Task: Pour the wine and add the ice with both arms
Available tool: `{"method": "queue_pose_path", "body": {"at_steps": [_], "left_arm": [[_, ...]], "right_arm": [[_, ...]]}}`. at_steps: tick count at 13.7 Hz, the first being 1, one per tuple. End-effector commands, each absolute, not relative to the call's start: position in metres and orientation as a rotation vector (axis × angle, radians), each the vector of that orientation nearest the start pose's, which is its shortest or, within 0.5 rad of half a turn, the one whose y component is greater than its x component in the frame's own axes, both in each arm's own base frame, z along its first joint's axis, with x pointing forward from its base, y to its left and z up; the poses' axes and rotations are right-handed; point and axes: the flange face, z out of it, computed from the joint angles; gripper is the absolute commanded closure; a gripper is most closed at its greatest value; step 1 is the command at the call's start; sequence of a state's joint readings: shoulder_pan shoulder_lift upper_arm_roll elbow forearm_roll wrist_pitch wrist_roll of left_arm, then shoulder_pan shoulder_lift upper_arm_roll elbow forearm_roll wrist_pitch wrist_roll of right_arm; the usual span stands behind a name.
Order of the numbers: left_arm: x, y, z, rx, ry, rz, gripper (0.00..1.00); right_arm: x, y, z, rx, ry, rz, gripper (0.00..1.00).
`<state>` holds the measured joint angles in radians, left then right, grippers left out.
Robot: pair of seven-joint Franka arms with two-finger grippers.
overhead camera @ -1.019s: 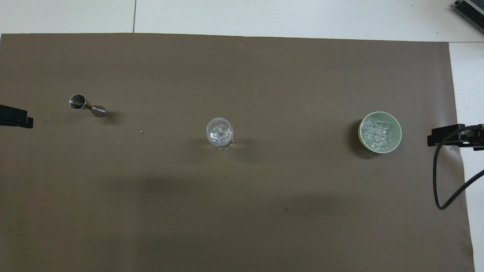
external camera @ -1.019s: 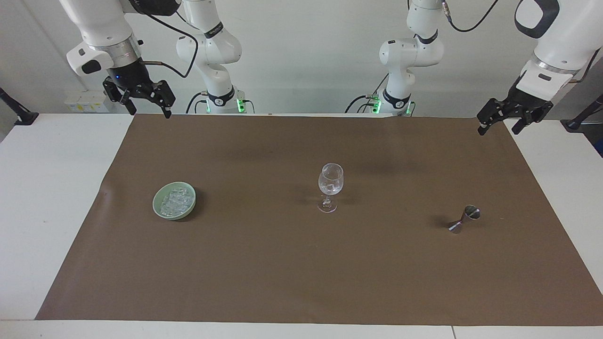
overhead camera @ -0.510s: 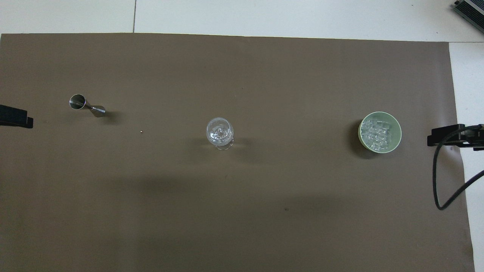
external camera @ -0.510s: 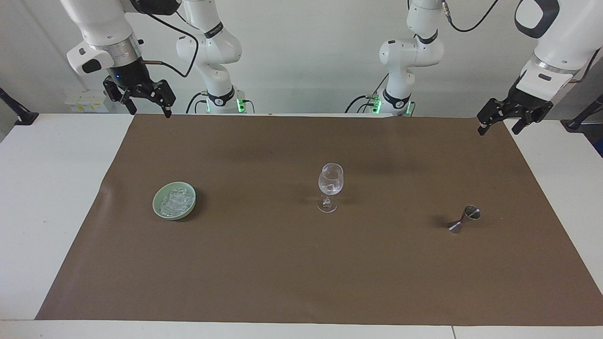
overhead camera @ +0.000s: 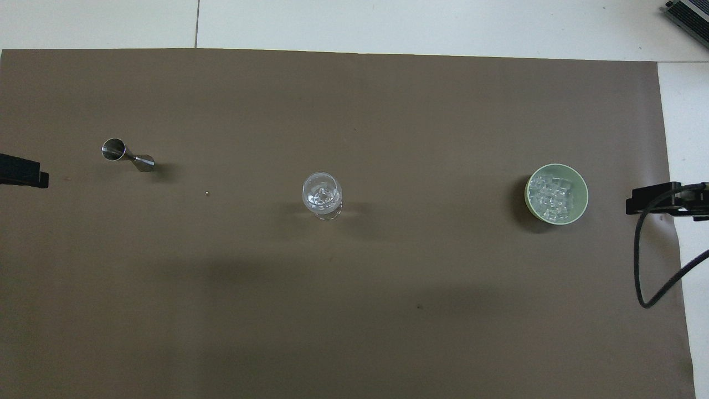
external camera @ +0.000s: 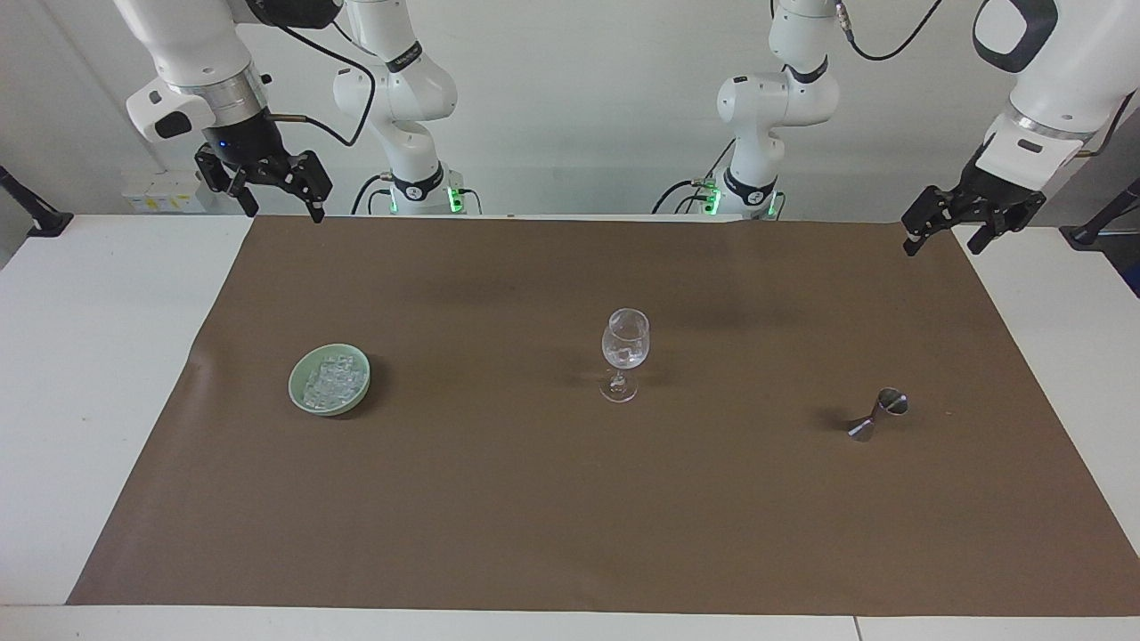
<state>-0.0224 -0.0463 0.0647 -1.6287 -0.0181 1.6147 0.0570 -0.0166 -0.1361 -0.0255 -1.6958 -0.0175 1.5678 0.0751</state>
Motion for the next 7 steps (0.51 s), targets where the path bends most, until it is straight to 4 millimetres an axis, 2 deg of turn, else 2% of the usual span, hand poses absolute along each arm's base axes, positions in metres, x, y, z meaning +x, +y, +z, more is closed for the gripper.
{"method": "queue_pose_path", "body": {"at_steps": [1, 7], "left_arm": [[0.5357, 0.0215, 0.6266, -3.142, 0.034, -0.043, 0.00], [0.5357, 0.0215, 0.6266, -3.142, 0.034, -0.043, 0.00]], "right_arm": [[0.5035, -0.0217, 0.6402, -3.145, 0.210, -0.015, 0.00], [0.5052, -0.0222, 0.6405, -3.150, 0.201, -0.032, 0.00]]}}
